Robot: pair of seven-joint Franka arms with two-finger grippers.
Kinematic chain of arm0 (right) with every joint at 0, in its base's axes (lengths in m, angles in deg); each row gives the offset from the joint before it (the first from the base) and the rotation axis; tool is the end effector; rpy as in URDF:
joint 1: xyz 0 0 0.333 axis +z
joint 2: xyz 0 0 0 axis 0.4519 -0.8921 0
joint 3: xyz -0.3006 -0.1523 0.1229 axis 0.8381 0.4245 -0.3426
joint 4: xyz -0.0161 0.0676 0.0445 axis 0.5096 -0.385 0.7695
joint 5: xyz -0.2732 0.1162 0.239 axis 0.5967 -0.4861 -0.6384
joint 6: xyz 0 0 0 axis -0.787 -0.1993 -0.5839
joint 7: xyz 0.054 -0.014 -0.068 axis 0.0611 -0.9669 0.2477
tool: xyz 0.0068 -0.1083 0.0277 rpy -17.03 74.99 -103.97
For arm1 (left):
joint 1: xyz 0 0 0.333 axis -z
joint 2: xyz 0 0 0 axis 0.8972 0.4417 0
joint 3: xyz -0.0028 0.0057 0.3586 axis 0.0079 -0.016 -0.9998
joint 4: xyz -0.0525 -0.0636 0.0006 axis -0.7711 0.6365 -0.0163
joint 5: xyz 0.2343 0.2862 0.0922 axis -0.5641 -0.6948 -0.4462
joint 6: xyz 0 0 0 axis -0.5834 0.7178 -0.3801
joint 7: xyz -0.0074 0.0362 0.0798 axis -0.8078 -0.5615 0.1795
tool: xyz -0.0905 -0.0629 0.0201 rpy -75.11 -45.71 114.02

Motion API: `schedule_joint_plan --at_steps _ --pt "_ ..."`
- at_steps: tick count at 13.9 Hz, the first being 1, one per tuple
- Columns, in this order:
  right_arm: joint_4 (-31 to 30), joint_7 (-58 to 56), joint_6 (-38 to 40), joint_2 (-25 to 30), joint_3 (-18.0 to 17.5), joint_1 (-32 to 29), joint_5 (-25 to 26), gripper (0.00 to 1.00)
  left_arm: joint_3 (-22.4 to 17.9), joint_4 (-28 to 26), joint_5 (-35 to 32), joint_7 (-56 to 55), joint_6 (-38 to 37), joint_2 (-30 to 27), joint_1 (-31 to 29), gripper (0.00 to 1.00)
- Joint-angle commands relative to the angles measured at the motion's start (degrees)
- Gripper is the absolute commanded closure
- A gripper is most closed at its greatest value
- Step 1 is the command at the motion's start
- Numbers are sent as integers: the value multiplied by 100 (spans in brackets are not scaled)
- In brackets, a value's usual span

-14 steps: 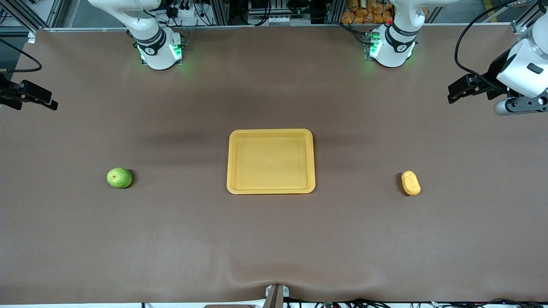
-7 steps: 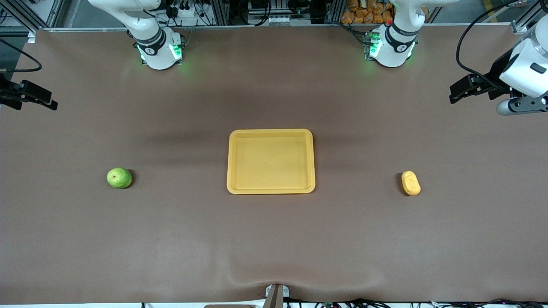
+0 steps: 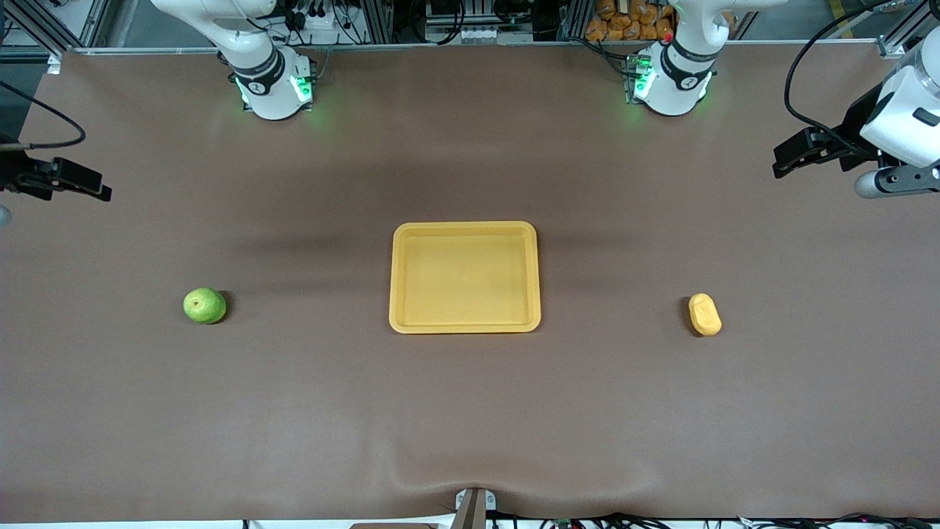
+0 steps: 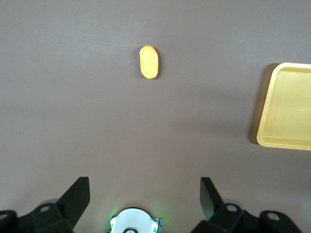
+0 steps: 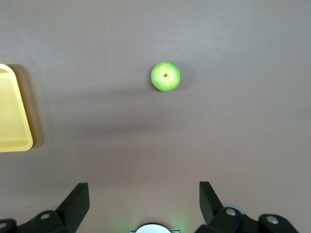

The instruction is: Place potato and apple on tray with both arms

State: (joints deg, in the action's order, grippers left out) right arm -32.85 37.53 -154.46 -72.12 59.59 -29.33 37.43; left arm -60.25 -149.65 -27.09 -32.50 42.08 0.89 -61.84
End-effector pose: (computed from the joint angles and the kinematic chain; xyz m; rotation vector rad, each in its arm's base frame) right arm 0.5382 -0.0618 0.6189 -3.0854 0.0818 0.2459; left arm 0.5236 -0.0620 0.6792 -3.0731 -0.1280 0.1009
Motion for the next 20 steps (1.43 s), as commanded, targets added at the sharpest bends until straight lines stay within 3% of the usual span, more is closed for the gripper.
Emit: schedule_joint_plan --at_steps 1,6,10,15,20 --pt "80 51 74 -66 -91 -306 -30 0 -14 9 0 6 -29 -66 -10 0" --pt "-166 -2 -13 -22 -91 -413 -153 0 -14 -18 0 6 -29 -57 -45 0" --pt "-596 -2 -584 4 -100 -369 -153 0 -14 -26 0 6 -20 48 -72 0" --pt "-1036 -2 -1164 4 -109 -360 -153 0 -14 -61 -9 -2 146 478 -72 0" --pt "-1642 -2 -1945 -4 -118 -316 -144 0 3 -333 -305 6 857 997 -160 0"
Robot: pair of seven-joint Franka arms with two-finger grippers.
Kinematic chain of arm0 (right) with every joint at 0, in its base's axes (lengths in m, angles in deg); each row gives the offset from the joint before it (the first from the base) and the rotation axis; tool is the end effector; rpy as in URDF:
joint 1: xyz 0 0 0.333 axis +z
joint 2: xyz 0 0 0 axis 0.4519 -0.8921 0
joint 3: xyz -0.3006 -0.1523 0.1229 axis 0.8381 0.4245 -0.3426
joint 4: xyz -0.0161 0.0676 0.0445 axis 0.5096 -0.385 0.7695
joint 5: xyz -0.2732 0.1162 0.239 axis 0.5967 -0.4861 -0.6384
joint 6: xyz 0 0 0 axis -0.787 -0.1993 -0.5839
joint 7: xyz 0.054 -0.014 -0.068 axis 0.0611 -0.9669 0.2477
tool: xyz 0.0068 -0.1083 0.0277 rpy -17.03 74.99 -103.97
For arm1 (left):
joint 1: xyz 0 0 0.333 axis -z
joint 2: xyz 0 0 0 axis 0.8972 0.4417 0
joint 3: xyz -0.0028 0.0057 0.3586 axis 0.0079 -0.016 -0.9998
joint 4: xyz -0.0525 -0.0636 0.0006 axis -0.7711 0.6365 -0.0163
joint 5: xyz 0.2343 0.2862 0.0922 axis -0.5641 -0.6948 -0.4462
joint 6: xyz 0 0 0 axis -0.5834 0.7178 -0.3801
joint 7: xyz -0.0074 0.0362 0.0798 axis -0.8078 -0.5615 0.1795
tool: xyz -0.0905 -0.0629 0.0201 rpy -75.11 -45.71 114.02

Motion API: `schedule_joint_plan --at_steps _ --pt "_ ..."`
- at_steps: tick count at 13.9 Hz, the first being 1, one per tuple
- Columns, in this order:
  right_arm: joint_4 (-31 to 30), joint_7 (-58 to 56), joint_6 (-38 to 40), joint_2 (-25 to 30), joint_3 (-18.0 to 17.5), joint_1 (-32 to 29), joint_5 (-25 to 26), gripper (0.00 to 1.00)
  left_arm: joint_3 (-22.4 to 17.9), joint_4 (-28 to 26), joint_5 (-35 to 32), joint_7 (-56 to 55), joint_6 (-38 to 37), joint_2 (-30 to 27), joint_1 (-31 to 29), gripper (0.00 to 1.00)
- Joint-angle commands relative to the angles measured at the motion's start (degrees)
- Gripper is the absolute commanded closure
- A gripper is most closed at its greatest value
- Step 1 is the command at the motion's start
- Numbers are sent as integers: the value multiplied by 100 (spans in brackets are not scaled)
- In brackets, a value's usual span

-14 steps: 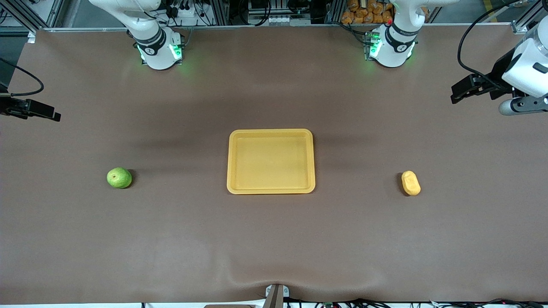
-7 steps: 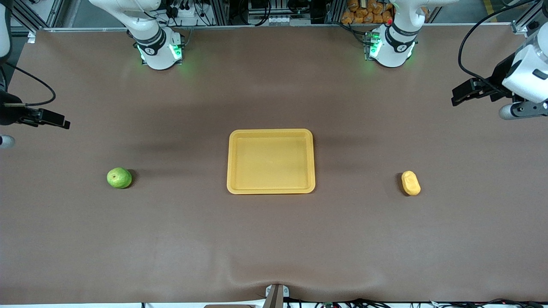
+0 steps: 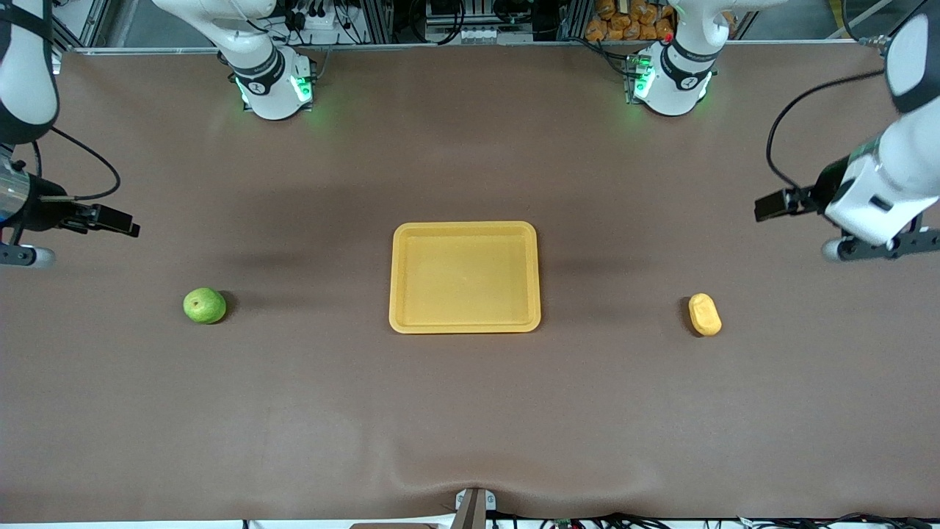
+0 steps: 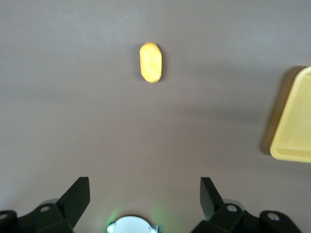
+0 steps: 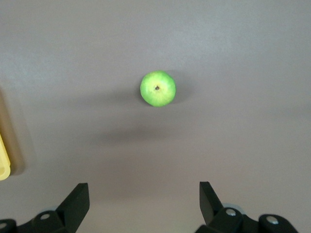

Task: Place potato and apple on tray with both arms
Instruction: 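Reach the right gripper to the apple while the left gripper reaches the potato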

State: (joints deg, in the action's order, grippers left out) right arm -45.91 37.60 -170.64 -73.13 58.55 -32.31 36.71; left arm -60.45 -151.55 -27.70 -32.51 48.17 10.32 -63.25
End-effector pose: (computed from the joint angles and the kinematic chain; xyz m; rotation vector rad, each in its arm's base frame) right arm 0.5486 -0.0819 0.5264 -3.0777 0.1538 0.1858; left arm 0.5854 -0.0481 0.5805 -3.0552 -0.1574 0.2404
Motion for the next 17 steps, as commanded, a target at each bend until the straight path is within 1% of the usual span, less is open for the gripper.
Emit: schedule_joint_plan --at_steps 1,3,6,7,11,12,14,17 --pt "-477 -9 -547 97 -13 -26 -72 0 41 -283 -342 7 467 55 -19 0" --pt "-775 -9 -1039 62 -13 -26 -72 0 41 -634 -334 -11 1003 98 -19 0" --pt "-1372 -18 -2014 -17 -5 -79 -63 0 23 -1144 -334 -37 1820 239 -27 0" --pt "-1505 -18 -2374 -148 -5 -105 -63 0 23 -1268 -343 -46 2049 309 -36 0" --pt "-1524 -9 -3254 -1061 -13 -44 -63 0 6 -1366 -386 -55 2560 775 -124 0" --pt "-1515 -18 -3352 -1264 -13 -96 -63 0 14 -1366 -448 -55 2683 915 -133 0" --pt "-1480 -18 -3519 -1537 -22 -88 -63 0 6 -1383 -475 -55 3069 1196 -151 0" --pt "-1480 -18 -3757 -1722 -31 -70 -81 0 14 -1401 -475 -64 3579 1609 -282 0"
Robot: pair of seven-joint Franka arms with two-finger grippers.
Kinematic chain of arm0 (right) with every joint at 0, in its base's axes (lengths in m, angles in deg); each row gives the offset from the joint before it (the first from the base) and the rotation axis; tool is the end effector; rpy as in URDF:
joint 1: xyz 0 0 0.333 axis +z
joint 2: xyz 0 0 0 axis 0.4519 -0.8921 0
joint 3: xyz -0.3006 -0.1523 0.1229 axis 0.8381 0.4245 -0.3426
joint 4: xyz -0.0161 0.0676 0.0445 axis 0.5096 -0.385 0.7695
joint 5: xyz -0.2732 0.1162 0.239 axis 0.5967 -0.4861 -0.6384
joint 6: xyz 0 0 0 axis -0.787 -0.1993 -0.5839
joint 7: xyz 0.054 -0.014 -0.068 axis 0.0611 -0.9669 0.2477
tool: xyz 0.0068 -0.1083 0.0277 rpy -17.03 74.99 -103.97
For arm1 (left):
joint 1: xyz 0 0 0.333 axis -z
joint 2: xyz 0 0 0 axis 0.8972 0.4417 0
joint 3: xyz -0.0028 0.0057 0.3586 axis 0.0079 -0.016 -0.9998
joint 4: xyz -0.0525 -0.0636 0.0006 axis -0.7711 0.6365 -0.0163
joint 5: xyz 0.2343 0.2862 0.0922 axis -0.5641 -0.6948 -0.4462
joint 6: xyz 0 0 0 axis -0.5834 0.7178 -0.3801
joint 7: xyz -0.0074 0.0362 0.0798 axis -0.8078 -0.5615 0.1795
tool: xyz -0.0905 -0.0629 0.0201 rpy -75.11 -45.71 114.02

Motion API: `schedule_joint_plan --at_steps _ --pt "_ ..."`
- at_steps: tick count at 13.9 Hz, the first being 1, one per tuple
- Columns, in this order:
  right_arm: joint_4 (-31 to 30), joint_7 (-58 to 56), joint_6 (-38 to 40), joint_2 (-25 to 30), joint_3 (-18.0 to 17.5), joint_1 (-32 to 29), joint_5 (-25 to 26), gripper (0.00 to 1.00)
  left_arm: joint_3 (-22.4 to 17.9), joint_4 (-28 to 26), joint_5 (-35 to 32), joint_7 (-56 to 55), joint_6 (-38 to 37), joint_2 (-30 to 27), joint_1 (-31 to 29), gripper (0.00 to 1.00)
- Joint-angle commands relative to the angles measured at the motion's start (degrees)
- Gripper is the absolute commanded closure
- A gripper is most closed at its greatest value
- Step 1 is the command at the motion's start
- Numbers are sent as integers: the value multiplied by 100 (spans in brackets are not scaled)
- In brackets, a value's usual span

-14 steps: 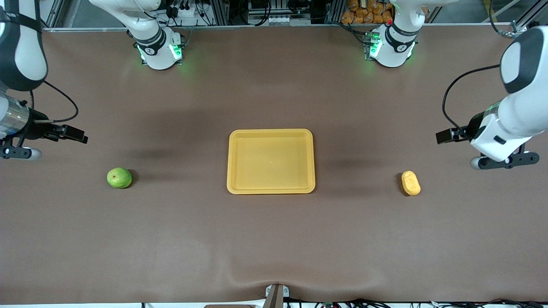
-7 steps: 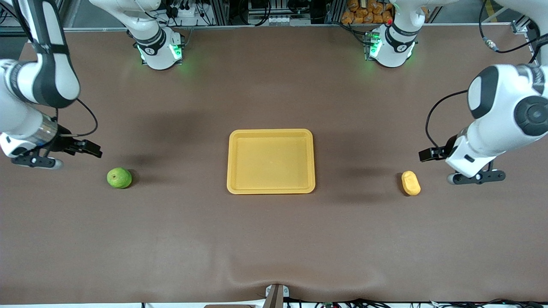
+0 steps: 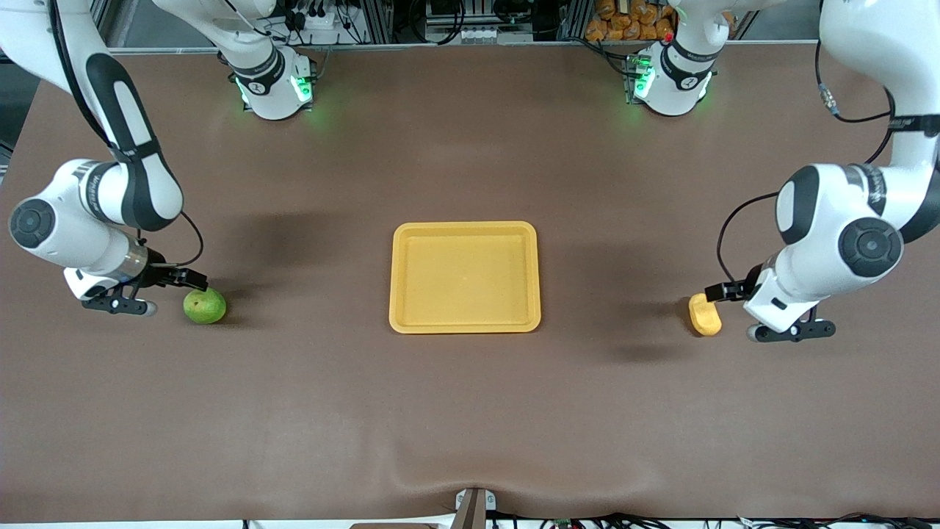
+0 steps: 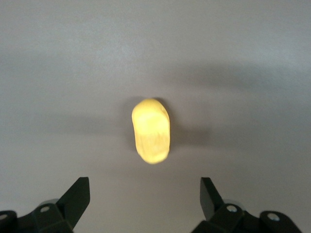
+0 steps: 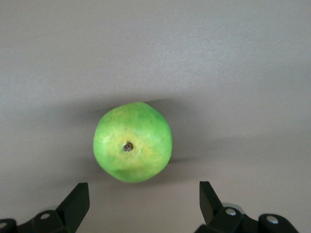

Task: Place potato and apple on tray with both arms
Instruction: 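Reach the right gripper to the apple while the left gripper reaches the potato, then close the right gripper on the apple while the left gripper grasps the potato, then carry the apple with the right gripper while the left gripper carries the potato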

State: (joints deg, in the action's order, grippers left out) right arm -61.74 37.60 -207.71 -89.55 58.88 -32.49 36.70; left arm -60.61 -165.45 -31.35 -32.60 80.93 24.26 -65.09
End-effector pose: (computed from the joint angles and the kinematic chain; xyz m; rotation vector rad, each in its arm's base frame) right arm 0.5739 -0.0943 0.2935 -3.1230 0.2007 0.0620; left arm 0.6460 -0.0311 0.3627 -3.0570 -0.1209 0.1041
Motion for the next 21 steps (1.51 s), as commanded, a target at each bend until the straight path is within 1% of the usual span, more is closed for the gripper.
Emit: schedule_joint_plan --at_steps 1,4,6,8,10,11,13,14,15,16,17,18,20,21 --pt "102 -19 -103 -133 -73 -44 -98 0 30 -11 -110 -45 479 373 -98 0" --pt "181 -10 -200 -299 -73 -18 -98 0 22 -20 -110 -45 752 690 -142 0" --pt "365 8 -191 -483 -73 -18 -98 0 30 -20 -110 -45 884 813 -169 0" --pt "620 25 -191 -747 -73 26 -107 0 30 -20 -110 -54 902 910 -169 0" --pt "744 52 -217 -906 -82 61 -124 0 30 -20 -110 -54 902 980 -169 0" --pt "735 52 -322 -907 -82 105 -281 6 30 -11 -110 -54 902 1024 -169 0" --pt "718 52 -489 -933 -82 123 -484 58 30 -11 -110 -54 911 1095 -169 0" --pt "718 43 -490 -950 -82 131 -485 82 30 -11 -110 -54 911 1104 -169 0" --pt "718 52 -490 -950 -82 166 -485 99 30 -11 -110 -54 911 1121 -169 1" --pt "718 43 -473 -950 -82 184 -485 100 30 -11 -110 -54 911 1139 -169 4" --pt "718 43 -412 -933 -73 202 -485 100 30 -11 -110 -54 911 1156 -169 10" --pt "744 17 -350 -889 -82 211 -485 100 30 -11 -110 -54 911 1165 -177 18" --pt "883 -1 175 -732 -82 237 -485 100 30 -11 -101 -54 911 1174 -169 35" --pt "1085 8 596 -635 -82 272 -485 100 30 -11 -110 -63 911 1174 -169 47"
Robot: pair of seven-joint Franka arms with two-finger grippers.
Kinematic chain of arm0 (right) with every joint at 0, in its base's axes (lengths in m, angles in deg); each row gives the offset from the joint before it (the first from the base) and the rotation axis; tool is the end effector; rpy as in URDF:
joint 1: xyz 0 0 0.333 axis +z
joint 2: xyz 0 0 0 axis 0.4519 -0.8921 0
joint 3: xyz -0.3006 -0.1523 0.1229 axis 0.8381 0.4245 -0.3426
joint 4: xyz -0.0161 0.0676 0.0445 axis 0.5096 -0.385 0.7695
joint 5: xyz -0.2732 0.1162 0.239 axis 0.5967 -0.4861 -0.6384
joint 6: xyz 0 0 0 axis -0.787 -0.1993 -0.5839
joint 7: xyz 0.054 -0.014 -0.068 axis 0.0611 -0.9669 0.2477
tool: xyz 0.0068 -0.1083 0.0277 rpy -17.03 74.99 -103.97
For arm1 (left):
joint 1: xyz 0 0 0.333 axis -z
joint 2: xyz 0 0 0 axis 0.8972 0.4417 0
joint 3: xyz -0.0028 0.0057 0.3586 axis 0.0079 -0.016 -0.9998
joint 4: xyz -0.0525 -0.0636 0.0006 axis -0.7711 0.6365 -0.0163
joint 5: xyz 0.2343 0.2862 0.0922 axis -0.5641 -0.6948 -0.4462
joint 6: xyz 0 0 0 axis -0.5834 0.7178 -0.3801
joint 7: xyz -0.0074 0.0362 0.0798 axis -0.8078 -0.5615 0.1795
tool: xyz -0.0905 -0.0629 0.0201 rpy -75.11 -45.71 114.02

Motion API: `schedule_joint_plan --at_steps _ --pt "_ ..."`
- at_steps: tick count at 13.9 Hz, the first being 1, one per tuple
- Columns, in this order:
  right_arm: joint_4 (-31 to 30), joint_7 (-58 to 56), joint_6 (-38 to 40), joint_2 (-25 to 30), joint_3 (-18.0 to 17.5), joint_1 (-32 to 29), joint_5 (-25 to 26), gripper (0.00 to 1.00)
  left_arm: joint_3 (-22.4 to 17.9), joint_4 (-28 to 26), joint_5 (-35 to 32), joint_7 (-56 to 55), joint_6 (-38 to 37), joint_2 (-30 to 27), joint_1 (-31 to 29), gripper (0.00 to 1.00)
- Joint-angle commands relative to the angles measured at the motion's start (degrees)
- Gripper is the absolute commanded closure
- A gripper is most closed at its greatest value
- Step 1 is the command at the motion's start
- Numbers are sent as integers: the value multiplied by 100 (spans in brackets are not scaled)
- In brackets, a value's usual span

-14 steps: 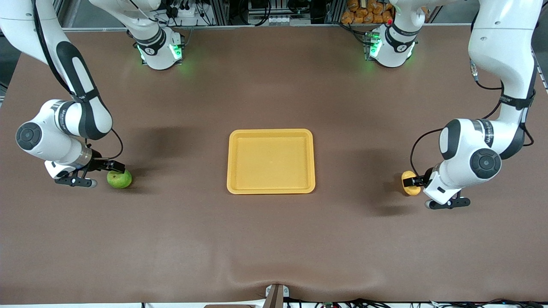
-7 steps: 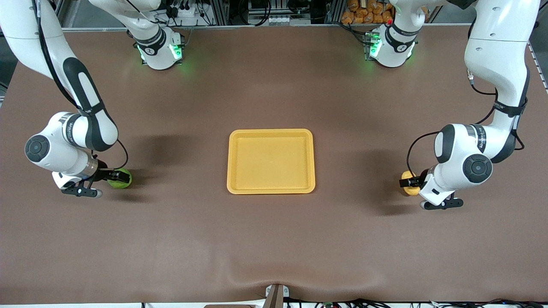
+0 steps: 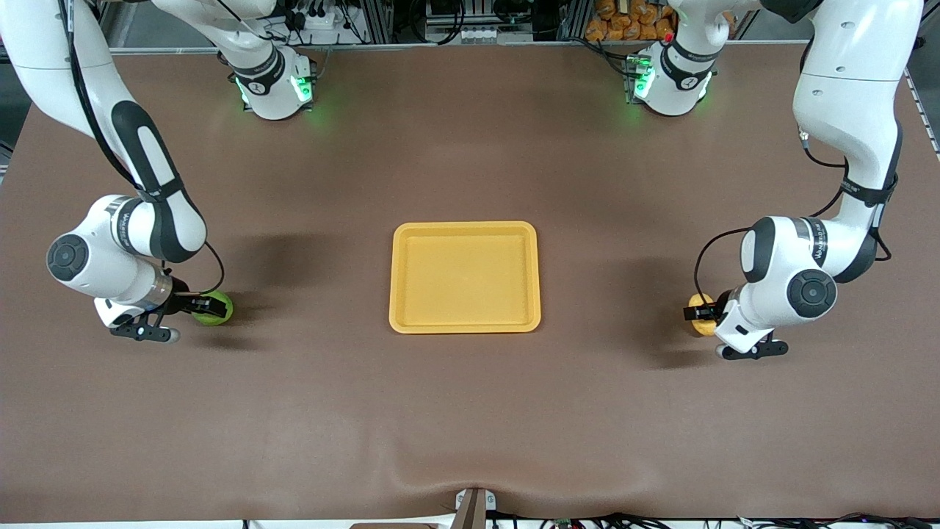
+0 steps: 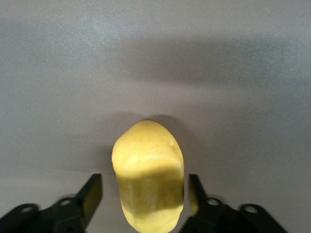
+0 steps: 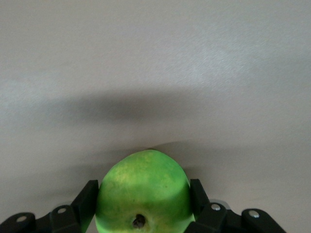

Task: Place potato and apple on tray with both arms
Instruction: 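Carry the apple with the right gripper while the left gripper carries the potato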

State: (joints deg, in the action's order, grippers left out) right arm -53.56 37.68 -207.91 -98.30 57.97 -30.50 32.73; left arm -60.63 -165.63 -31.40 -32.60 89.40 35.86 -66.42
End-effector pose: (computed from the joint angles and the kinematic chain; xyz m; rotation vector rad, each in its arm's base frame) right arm 0.6197 -0.0688 0.2563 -3.0809 0.2005 0.0648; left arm 0.6570 -0.0189 0.2404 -3.0746 -0.1400 0.1981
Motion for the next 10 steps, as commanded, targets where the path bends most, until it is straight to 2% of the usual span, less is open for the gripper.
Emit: schedule_joint_plan --at_steps 1,3,4,6,10 --pt "531 -18 1107 310 9 108 -88 100 33 7 -104 -80 65 5 -35 61" --pt "1180 -44 2048 346 0 153 -96 100 42 42 -104 -81 4 -91 -9 88" --pt "1480 -44 2357 354 -61 179 -96 100 59 68 -104 -80 -6 -196 0 98" --pt "1903 -44 2807 450 -262 197 -96 100 103 95 -104 -107 -189 -389 78 100" --pt "2150 -35 2870 784 -824 197 -96 100 156 507 -104 -712 -953 -584 753 100"
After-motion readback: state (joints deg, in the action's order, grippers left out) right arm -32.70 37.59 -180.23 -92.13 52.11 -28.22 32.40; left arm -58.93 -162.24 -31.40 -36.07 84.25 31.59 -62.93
